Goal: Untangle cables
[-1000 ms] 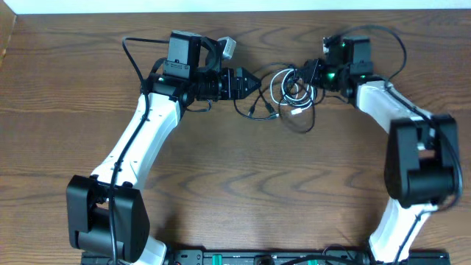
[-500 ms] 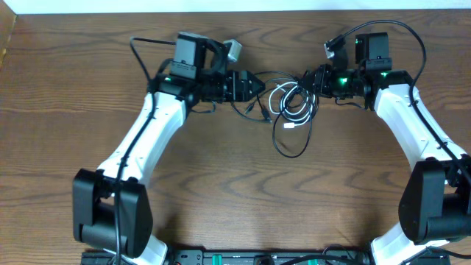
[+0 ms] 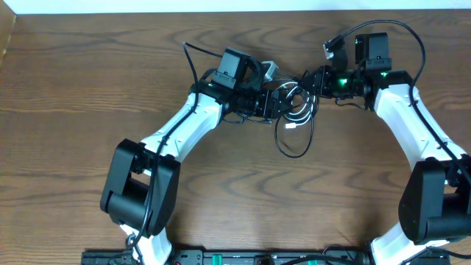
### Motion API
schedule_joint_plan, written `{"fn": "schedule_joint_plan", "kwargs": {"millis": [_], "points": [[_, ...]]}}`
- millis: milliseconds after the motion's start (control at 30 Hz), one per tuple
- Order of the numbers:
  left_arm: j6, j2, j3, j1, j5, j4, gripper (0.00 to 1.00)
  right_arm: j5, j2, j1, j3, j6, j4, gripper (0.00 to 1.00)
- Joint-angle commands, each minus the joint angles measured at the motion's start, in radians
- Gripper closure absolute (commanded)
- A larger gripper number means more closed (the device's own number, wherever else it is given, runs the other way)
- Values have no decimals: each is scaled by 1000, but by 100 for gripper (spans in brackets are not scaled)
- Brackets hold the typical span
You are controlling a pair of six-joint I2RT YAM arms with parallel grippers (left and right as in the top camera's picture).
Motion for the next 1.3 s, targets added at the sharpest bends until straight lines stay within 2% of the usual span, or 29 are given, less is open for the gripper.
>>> {"fn": "schedule_joint_plan", "kwargs": {"millis": [0, 233, 333, 467, 633, 1033, 1267], "points": [[21, 37, 11, 6, -65, -2, 42, -25, 3, 5, 5, -45, -2, 99], [21, 46, 11, 6, -93, 10, 44, -25, 3, 5, 5, -58, -8, 99], [21, 47, 11, 3, -146, 7, 47, -25, 3, 5, 5, -58, -9, 99], [21, 50, 11, -1, -153, 11, 49, -25, 3, 5, 5, -58, -10, 99], [21, 60, 10, -2, -187, 37, 56, -25, 3, 5, 5, -58, -10, 99], [9, 114, 10, -48, -179, 129, 57, -25, 3, 5, 5, -58, -10, 99], [9, 114, 10, -69, -188, 187, 64, -25, 3, 5, 5, -58, -15, 99]]}}
